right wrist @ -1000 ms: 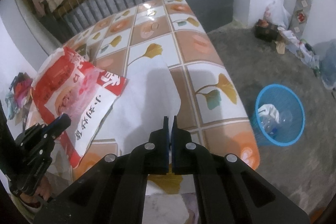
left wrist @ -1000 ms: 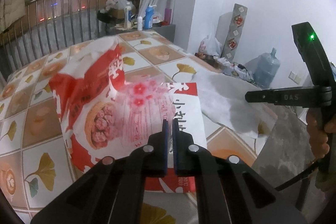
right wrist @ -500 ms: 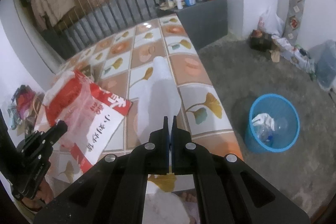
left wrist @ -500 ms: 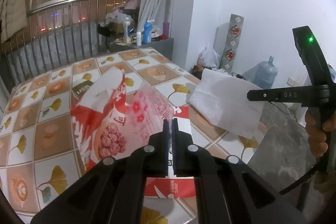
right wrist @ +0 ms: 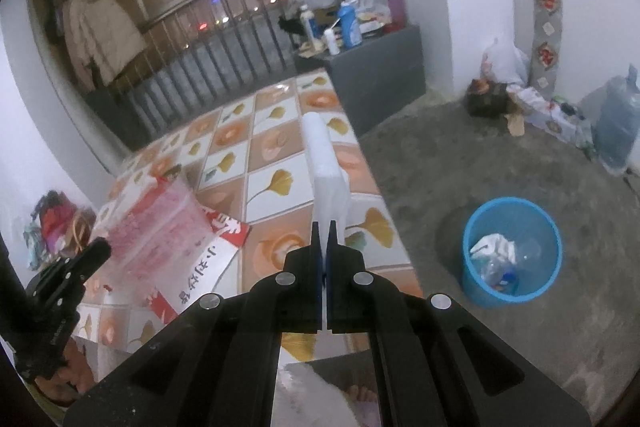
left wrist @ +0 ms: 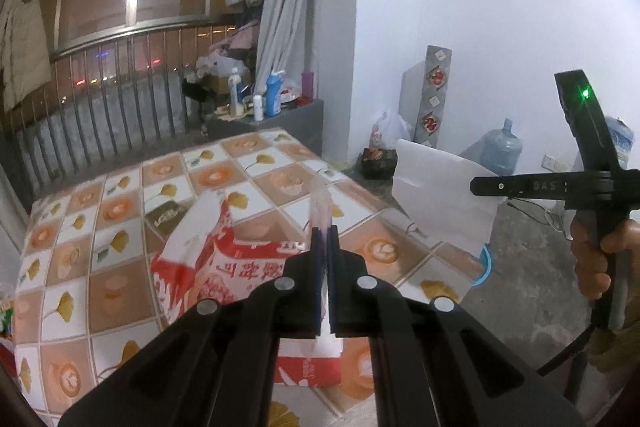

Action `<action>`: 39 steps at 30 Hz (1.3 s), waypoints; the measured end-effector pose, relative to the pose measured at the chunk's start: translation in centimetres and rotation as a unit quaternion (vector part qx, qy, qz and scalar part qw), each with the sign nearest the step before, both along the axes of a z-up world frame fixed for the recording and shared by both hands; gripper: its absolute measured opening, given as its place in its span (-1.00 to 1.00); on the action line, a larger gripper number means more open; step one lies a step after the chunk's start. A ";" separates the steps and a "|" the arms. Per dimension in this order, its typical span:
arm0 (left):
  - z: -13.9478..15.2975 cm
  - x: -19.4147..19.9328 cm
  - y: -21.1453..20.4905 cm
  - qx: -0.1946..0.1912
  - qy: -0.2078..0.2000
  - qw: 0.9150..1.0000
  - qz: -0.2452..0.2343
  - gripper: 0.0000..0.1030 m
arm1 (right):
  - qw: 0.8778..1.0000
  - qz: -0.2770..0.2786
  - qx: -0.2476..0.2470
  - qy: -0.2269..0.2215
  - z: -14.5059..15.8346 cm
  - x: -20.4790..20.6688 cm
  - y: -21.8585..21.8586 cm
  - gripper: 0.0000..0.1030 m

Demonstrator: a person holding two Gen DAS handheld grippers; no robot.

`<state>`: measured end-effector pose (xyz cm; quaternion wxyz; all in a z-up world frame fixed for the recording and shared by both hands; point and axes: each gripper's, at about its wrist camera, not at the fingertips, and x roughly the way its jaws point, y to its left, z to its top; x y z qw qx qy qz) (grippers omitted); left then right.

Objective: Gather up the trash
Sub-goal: 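Carry the snack bag and white paper over the blue wastebasket with both grippers, then open both grippers to drop the bag and paper into the wastebasket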

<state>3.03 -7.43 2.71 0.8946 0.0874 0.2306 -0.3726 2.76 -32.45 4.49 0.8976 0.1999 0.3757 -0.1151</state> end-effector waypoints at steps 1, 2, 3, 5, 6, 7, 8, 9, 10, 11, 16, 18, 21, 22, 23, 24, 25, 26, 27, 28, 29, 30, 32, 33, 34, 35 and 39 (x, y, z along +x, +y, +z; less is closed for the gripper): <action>0.4 -0.1 -0.2 -0.002 -0.001 1.000 -0.005 -0.96 | 1.000 -0.005 0.000 -0.003 0.1 -0.4 -0.3 -1.00; 0.7 -0.2 -0.5 -0.005 0.000 1.000 -0.010 -0.96 | 1.000 -0.013 0.000 -0.007 0.3 -0.9 -0.8 -1.00; 1.1 -0.2 -0.9 -0.008 0.001 1.000 -0.017 -0.96 | 1.000 -0.018 0.000 -0.010 0.4 -1.2 -1.3 -1.00; 1.6 -0.5 -1.7 -0.012 -0.001 1.000 -0.028 -0.96 | 0.999 -0.037 -0.001 -0.016 0.6 -2.2 -2.4 -1.00; 2.0 -0.6 -2.4 -0.014 -0.003 0.999 -0.039 -0.96 | 0.999 -0.044 -0.001 -0.018 0.7 -2.7 -2.9 -1.00; 2.2 -0.7 -3.0 -0.015 -0.003 0.999 -0.047 -0.96 | 0.998 -0.053 -0.001 -0.020 0.7 -3.2 -3.5 -1.00; 2.5 -0.8 -3.8 -0.015 -0.003 0.998 -0.059 -0.96 | 0.998 -0.067 -0.001 -0.023 0.8 -3.9 -4.3 -1.00; 2.7 -0.9 -4.5 -0.015 -0.003 0.998 -0.068 -0.96 | 0.997 -0.076 0.000 -0.024 0.8 -4.4 -4.8 -1.00; 3.0 -0.9 -5.7 -0.012 0.001 0.997 -0.083 -0.96 | 0.996 -0.088 0.001 -0.025 0.7 -5.1 -5.5 -1.00; 3.1 -0.8 -6.8 -0.010 0.005 0.995 -0.096 -0.96 | 0.995 -0.096 0.002 -0.026 0.7 -5.6 -6.0 -1.00; 3.2 -0.3 -13.0 0.006 0.033 0.987 -0.157 -0.96 | 0.988 -0.151 0.016 -0.025 -0.5 -8.6 -9.3 -1.00; 3.1 0.1 -15.7 0.012 0.052 0.983 -0.179 -0.96 | 0.985 -0.172 0.020 -0.022 -1.0 -9.5 -10.4 -1.00; 2.5 0.8 -20.3 0.030 0.079 0.974 -0.209 -0.96 | 0.979 -0.202 0.023 -0.014 -2.2 -10.5 -12.5 -1.00; 2.1 1.1 -22.3 0.042 0.088 0.971 -0.220 -0.96 | 0.977 -0.210 0.026 -0.011 -2.7 -10.7 -13.1 -1.00; 1.7 1.3 -23.8 0.052 0.095 0.967 -0.229 -0.96 | 0.975 -0.218 0.029 -0.006 -3.2 -10.9 -13.8 -1.00; 1.2 1.5 -25.6 0.063 0.104 0.963 -0.241 -0.96 | 0.974 -0.226 0.036 -0.002 -4.0 -10.9 -14.7 -1.00; 0.5 1.7 -27.7 0.080 0.118 0.956 -0.255 -0.96 | 0.972 -0.231 0.041 0.002 -4.6 -11.0 -15.3 -1.00; -0.3 2.0 -29.7 0.093 0.128 0.952 -0.260 -0.96 | 0.971 -0.236 0.048 0.007 -5.3 -10.9 -16.0 -1.00; -1.1 2.2 -31.6 0.104 0.139 0.947 -0.269 -0.96 | 0.969 -0.242 0.057 0.014 -6.4 -10.7 -16.9 -1.00; -1.8 2.4 -33.1 0.114 0.152 0.943 -0.274 -0.96 | 0.967 -0.245 0.064 0.020 -7.2 -10.5 -17.7 -1.00; -2.9 2.9 -35.0 0.127 0.166 0.939 -0.274 -0.95 | 0.965 -0.250 0.075 0.027 -8.1 -10.2 -18.5 -1.00; -3.7 3.2 -36.4 0.137 0.175 0.936 -0.273 -0.95 | 0.962 -0.255 0.088 0.032 -9.2 -10.0 -19.4 -1.00; -5.7 4.0 -39.7 0.159 0.186 0.931 -0.271 -0.95 | 0.959 -0.262 0.103 0.039 -10.9 -9.6 -20.8 -1.00; -6.7 4.2 -41.1 0.168 0.186 0.929 -0.271 -0.95 | 0.957 -0.266 0.109 0.048 -11.9 -9.2 -21.7 -1.00; -7.9 4.5 -42.8 0.181 0.188 0.927 -0.270 -0.95 | 0.954 -0.270 0.116 0.053 -12.9 -8.7 -22.4 -1.00; -8.8 4.7 -43.9 0.191 0.191 0.925 -0.268 -0.95 | 0.953 -0.274 0.121 0.056 -13.4 -8.6 -22.8 -1.00; -12.1 6.0 -47.4 0.208 0.213 0.919 -0.257 -0.93 | 0.945 -0.289 0.139 0.071 -16.6 -7.4 -24.9 -0.94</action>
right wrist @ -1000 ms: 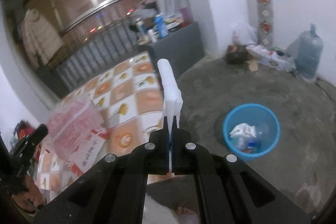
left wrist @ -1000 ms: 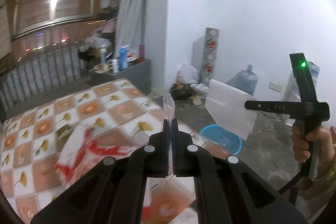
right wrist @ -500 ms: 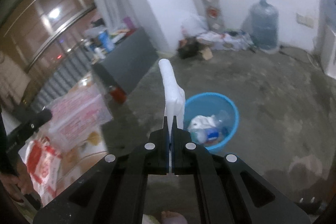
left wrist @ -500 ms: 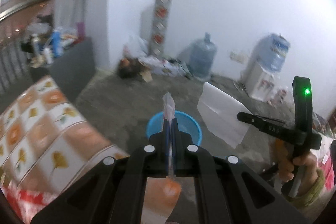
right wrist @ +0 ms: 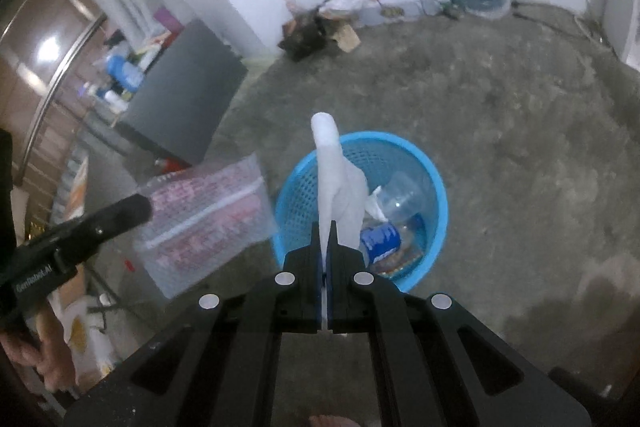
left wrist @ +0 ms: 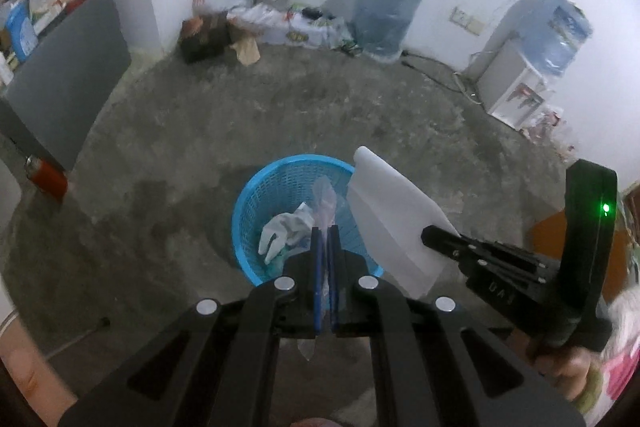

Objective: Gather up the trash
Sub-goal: 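Open both grippers to drop the bag and paper into the wastebasket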

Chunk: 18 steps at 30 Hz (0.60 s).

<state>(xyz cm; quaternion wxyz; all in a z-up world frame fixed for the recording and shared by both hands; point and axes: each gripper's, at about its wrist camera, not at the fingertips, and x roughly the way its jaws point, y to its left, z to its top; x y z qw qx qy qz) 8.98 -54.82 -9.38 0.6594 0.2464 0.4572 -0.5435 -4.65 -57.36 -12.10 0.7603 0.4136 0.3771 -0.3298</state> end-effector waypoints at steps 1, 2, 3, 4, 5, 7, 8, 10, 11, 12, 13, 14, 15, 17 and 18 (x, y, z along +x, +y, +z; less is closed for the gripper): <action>-0.8 0.4 -0.7 0.001 0.007 1.000 0.004 -0.91 | 1.000 -0.005 0.004 0.005 -0.9 0.2 -0.5 -0.91; -1.5 0.8 -1.2 0.002 0.017 1.000 0.008 -0.87 | 1.000 -0.008 0.009 0.007 -1.5 0.2 -0.8 -0.86; -2.3 1.1 -1.9 0.011 0.029 0.999 0.016 -0.69 | 1.000 -0.014 0.019 0.013 -2.5 0.3 -1.3 -0.75; -3.0 1.2 -2.2 0.019 0.036 0.999 0.023 -0.58 | 0.999 -0.019 0.024 0.021 -3.1 0.2 -1.5 -0.44; -3.6 1.4 -2.5 0.028 0.045 0.998 0.033 -0.41 | 0.999 -0.028 0.027 0.034 -3.6 0.1 -1.7 -0.31; -4.0 1.6 -2.4 0.032 0.066 0.996 0.048 -0.35 | 0.998 -0.039 0.032 0.045 -4.1 -0.6 -1.5 -0.31; -4.0 1.6 -2.2 0.029 0.076 0.995 0.050 -0.30 | 0.998 -0.041 0.036 0.040 -4.1 -1.1 -1.3 -0.30; -3.4 1.2 -1.8 0.023 0.083 0.995 0.045 -0.10 | 0.998 -0.043 0.030 0.037 -3.4 -2.2 -0.6 -0.17; -2.9 0.9 -1.6 0.017 0.078 0.996 0.042 -0.04 | 0.998 -0.043 0.025 0.037 -3.0 -2.6 -0.3 -0.13; -2.4 0.8 -1.4 0.013 0.075 0.996 0.039 0.03 | 0.998 -0.044 0.023 0.036 -2.8 -2.7 -0.4 -0.12; -1.7 0.6 -1.0 0.009 0.071 0.997 0.036 0.07 | 0.998 -0.045 0.022 0.034 -2.5 -3.2 -0.4 -0.08; -1.2 0.4 -0.7 0.004 0.069 0.997 0.034 0.14 | 0.998 -0.047 0.021 0.030 -2.2 -3.6 -0.2 0.00; -0.2 0.2 -0.3 -0.002 0.068 0.997 0.031 0.22 | 0.998 -0.052 0.021 0.026 -1.7 -4.3 0.0 0.05; 1.5 -0.4 0.9 -0.016 0.063 0.998 0.025 0.30 | 0.998 -0.058 0.019 0.018 -0.9 -5.1 0.2 0.17; 2.6 -0.7 1.7 -0.025 0.059 0.998 0.023 0.33 | 0.998 -0.059 0.018 0.011 -0.4 -5.3 0.2 0.19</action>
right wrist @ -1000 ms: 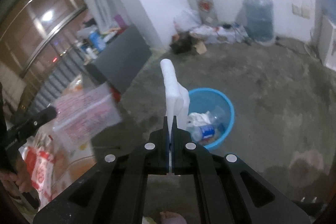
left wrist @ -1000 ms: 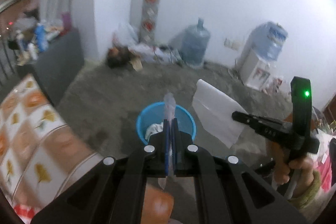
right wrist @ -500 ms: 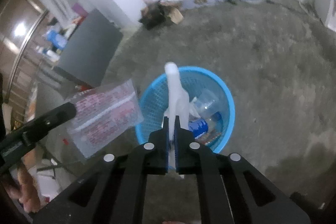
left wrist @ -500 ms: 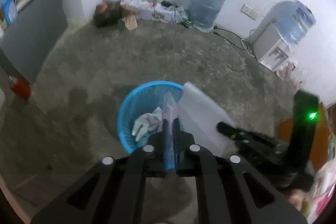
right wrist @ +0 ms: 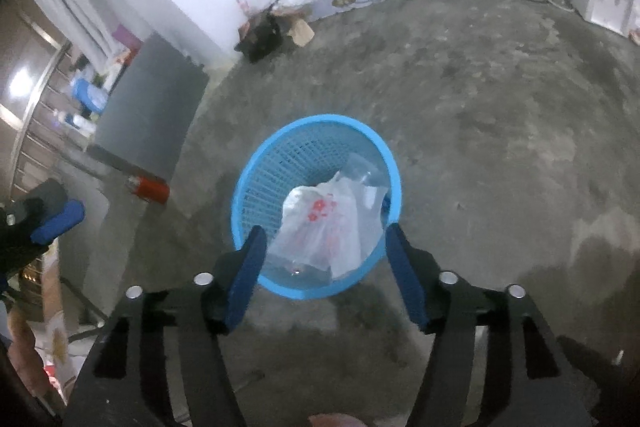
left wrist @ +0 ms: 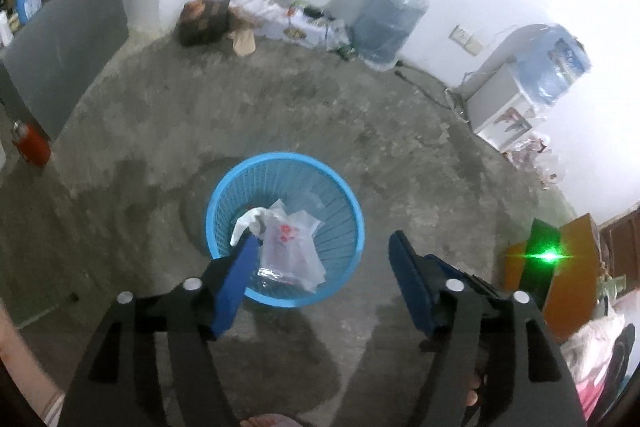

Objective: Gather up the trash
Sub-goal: 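Open both grippers to drop the bag and paper into the wastebasket, then move both grippers back to the bed toward the large red-white bag and gold pack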

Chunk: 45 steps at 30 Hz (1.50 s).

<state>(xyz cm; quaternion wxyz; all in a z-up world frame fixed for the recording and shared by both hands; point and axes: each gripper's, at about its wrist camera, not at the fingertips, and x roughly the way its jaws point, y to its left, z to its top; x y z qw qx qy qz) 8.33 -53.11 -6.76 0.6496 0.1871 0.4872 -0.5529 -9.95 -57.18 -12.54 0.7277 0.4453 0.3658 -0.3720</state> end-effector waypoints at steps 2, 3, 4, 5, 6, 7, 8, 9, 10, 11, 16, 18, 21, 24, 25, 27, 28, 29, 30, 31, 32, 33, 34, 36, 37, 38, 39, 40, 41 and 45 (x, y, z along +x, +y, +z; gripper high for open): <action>2.0 -0.6 1.8 -0.016 -0.009 1.000 -0.002 0.40 | 1.000 -0.001 -0.001 -0.013 1.0 -0.5 0.5 0.28; 2.8 -0.8 2.7 -0.023 -0.010 1.000 -0.002 0.46 | 1.000 0.000 0.000 -0.020 1.5 -0.8 0.8 0.30; 3.9 -1.2 4.1 -0.033 -0.013 0.999 -0.002 0.48 | 1.000 0.002 0.003 -0.029 1.8 -0.9 1.0 0.33; 4.8 -1.5 5.4 -0.040 -0.016 0.999 -0.001 0.53 | 0.999 0.006 0.007 -0.039 2.3 -1.2 1.2 0.38; 5.7 -1.8 7.0 -0.049 -0.018 0.999 0.001 0.58 | 0.998 0.011 0.013 -0.053 2.8 -1.4 1.4 0.40; 6.6 -2.1 8.9 -0.060 -0.019 0.998 0.006 0.60 | 0.998 0.015 0.017 -0.063 3.2 -1.7 1.7 0.42; 7.5 -2.3 11.1 -0.073 -0.018 0.997 0.013 0.62 | 0.996 0.022 0.024 -0.079 4.0 -1.9 2.1 0.42; 8.1 -2.4 12.8 -0.084 -0.019 0.996 0.019 0.64 | 0.996 0.026 0.028 -0.087 4.4 -1.9 2.3 0.42; 8.9 -2.6 15.2 -0.097 -0.020 0.995 0.030 0.65 | 0.995 0.031 0.031 -0.093 5.0 -1.8 2.5 0.42; 9.5 -2.7 17.3 -0.108 -0.021 0.993 0.041 0.66 | 0.994 0.039 0.031 -0.098 5.6 -1.6 2.7 0.42; 11.6 -2.7 30.1 -0.162 -0.058 0.976 0.130 0.77 | 0.988 0.098 0.012 -0.118 10.0 1.3 4.6 0.46; 11.8 -2.8 34.8 -0.169 -0.079 0.967 0.174 0.80 | 0.983 0.126 0.005 -0.131 11.6 2.9 5.9 0.49; 12.0 -2.7 41.8 -0.179 -0.087 0.951 0.236 0.82 | 0.973 0.180 -0.002 -0.144 13.6 6.6 8.5 0.53; 12.3 -2.5 48.1 -0.198 -0.100 0.930 0.292 0.87 | 0.954 0.251 0.005 -0.164 15.4 10.9 12.5 0.59; 12.5 -2.3 50.2 -0.214 -0.103 0.923 0.304 0.89 | 0.945 0.277 0.011 -0.174 15.9 12.5 14.2 0.59; 12.6 -2.0 53.9 -0.238 -0.114 0.907 0.329 0.89 | 0.926 0.323 0.029 -0.194 16.7 15.1 17.6 0.60; 12.5 -1.6 55.2 -0.240 -0.120 0.899 0.347 0.89 | 0.914 0.346 0.039 -0.206 17.0 16.6 19.7 0.62; 12.3 -1.0 56.7 -0.239 -0.127 0.888 0.373 0.89 | 0.904 0.367 0.045 -0.215 17.2 17.9 21.9 0.65; 12.1 -0.4 57.9 -0.237 -0.129 0.879 0.394 0.89 | 0.897 0.381 0.045 -0.219 17.4 18.7 23.7 0.65; 11.6 0.3 59.3 -0.232 -0.128 0.866 0.424 0.89 | 0.890 0.396 0.040 -0.222 17.5 19.6 25.6 0.65; 11.1 1.1 60.6 -0.226 -0.124 0.853 0.453 0.89 | 0.878 0.426 0.029 -0.217 17.3 20.8 28.8 0.67; 10.6 1.7 61.7 -0.222 -0.119 0.844 0.473 0.89 | 0.868 0.451 0.021 -0.207 17.1 21.6 30.9 0.67; 9.9 2.3 62.9 -0.219 -0.111 0.831 0.499 0.89 | 0.856 0.478 0.014 -0.195 16.7 22.3 33.1 0.67; 8.8 3.4 64.9 -0.211 -0.092 0.813 0.535 0.89 | 0.827 0.536 -0.013 -0.165 15.7 23.5 38.2 0.67; 8.1 3.9 66.1 -0.211 -0.081 0.803 0.551 0.89 | 0.819 0.552 -0.027 -0.153 15.0 23.7 40.1 0.67; 7.6 4.1 66.7 -0.212 -0.074 0.797 0.560 0.89 | 0.815 0.560 -0.034 -0.149 14.5 23.6 41.2 0.67; 7.2 4.4 67.4 -0.215 -0.069 0.793 0.566 0.89 | 0.811 0.565 -0.044 -0.142 13.8 23.9 42.5 0.67; 6.8 4.5 67.7 -0.214 -0.066 0.791 0.570 0.89 | 0.813 0.564 -0.049 -0.137 13.4 24.3 43.1 0.67; 6.5 4.7 67.9 -0.211 -0.064 0.790 0.573 0.89 | 0.818 0.557 -0.047 -0.134 12.7 25.0 43.7 0.67; 5.9 5.0 67.7 -0.208 -0.056 0.793 0.570 0.89 | 0.844 0.521 -0.033 -0.124 11.8 27.4 44.3 0.48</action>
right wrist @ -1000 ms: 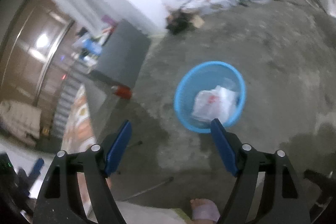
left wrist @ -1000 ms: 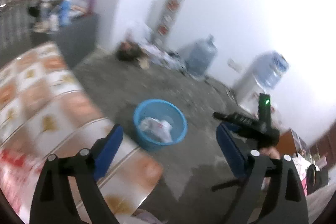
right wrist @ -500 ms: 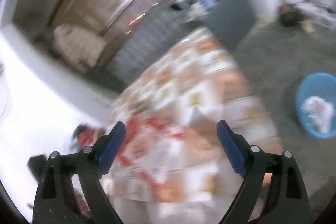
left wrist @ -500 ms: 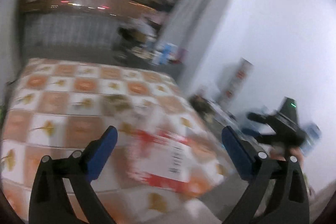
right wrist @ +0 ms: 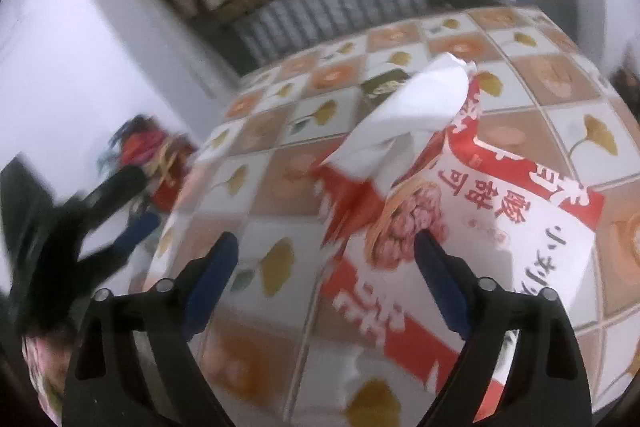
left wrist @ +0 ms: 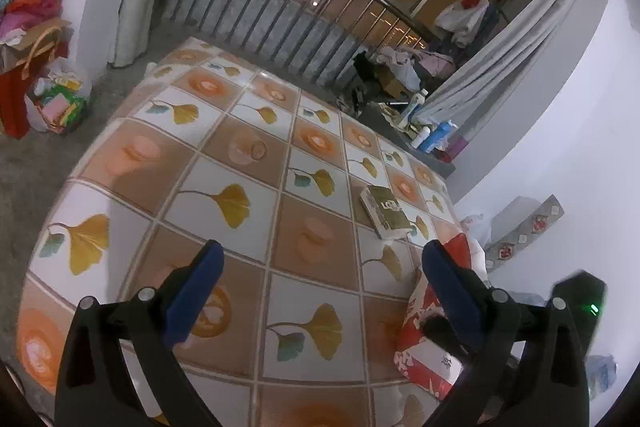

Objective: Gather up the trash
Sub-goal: 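Move both grippers back to the bed toward the large red-white bag and gold pack, then grasp the large red-white snack bag with the right gripper while the left gripper grasps the gold tissue pack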

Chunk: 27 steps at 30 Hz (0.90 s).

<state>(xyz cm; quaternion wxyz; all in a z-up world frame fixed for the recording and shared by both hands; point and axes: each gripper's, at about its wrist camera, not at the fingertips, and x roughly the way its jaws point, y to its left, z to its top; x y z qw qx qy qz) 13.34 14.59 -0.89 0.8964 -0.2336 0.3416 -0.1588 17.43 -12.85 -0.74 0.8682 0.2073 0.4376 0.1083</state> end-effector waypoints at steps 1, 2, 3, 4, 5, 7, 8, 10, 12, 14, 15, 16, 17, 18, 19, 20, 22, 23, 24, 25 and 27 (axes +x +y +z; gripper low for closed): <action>0.0 0.1 -0.2 -0.001 -0.002 1.000 -0.003 0.89 | 1.000 -0.006 0.005 0.005 -0.3 0.2 -0.1 0.21; 0.1 0.2 -0.4 0.001 -0.004 1.000 -0.005 0.89 | 1.000 -0.013 0.010 0.015 -0.7 0.8 -0.5 -0.06; 0.2 0.3 -0.7 0.005 -0.006 1.000 -0.008 0.89 | 1.000 -0.017 0.012 0.019 -0.8 0.9 -0.3 -0.22; 0.2 0.6 -1.0 0.007 -0.008 1.000 -0.012 0.89 | 0.999 -0.020 0.013 0.022 -1.0 0.9 -0.5 -0.47; 0.3 0.9 -1.5 0.009 -0.007 1.000 -0.018 0.89 | 0.999 -0.021 0.017 0.023 -1.0 0.5 -0.9 -0.55; 0.4 1.9 -2.7 0.016 -0.002 0.999 -0.034 0.89 | 1.000 -0.023 0.015 0.014 -0.5 -0.4 -1.7 -0.67; 0.4 2.5 -3.4 0.017 0.002 0.999 -0.044 0.89 | 1.000 -0.020 0.012 0.010 -0.2 -0.8 -2.1 -0.70; 0.5 4.1 -5.0 0.020 0.017 0.998 -0.064 0.89 | 1.000 -0.020 0.003 0.001 0.5 -2.1 -3.0 -0.70; 0.3 6.2 -7.0 0.016 0.040 0.996 -0.082 0.89 | 1.000 -0.018 -0.012 -0.006 1.0 -3.3 -4.0 -0.70; 0.1 8.4 -9.0 0.003 0.058 0.993 -0.101 0.89 | 1.000 -0.022 -0.018 -0.010 1.2 -4.2 -4.9 -0.70; -0.2 9.7 -10.1 0.001 0.072 0.992 -0.106 0.89 | 0.999 -0.023 -0.025 -0.011 1.2 -4.6 -5.3 -0.70; -0.6 10.8 -11.0 0.002 0.086 0.991 -0.105 0.89 | 0.999 -0.026 -0.031 -0.011 1.2 -5.0 -5.7 -0.70; -1.1 12.0 -12.2 0.002 0.099 0.989 -0.107 0.89 | 0.999 -0.027 -0.034 -0.011 1.0 -5.1 -5.9 -0.70; -1.5 12.9 -13.0 0.005 0.106 0.988 -0.110 0.89 | 0.999 -0.027 -0.035 -0.010 0.8 -5.5 -6.2 -0.70; -1.9 14.0 -14.1 0.020 0.113 0.988 -0.107 0.89 | 0.999 -0.028 -0.034 -0.009 0.7 -5.8 -6.4 -0.70; -2.2 14.7 -15.1 0.036 0.115 0.987 -0.105 0.89 | 0.999 -0.031 -0.032 -0.006 0.5 -6.1 -6.7 -0.70; -2.8 15.9 -17.2 0.082 0.114 0.985 -0.103 0.89 | 0.999 -0.036 -0.028 -0.004 0.3 -6.3 -7.0 -0.70; -3.1 16.3 -18.1 0.103 0.109 0.983 -0.102 0.89 | 0.999 -0.039 -0.024 -0.003 0.1 -6.3 -7.2 -0.70; -3.3 16.5 -18.9 0.126 0.102 0.982 -0.099 0.88 | 0.999 -0.041 -0.021 -0.002 0.2 -6.4 -7.5 -0.70; -3.6 16.7 -19.5 0.146 0.098 0.980 -0.096 0.84 | 0.999 -0.042 -0.018 -0.002 0.1 -6.6 -7.6 -0.70; -4.3 16.8 -20.4 0.178 0.091 0.975 -0.094 0.50 | 0.999 -0.045 -0.011 -0.002 -0.1 -6.4 -8.0 -0.70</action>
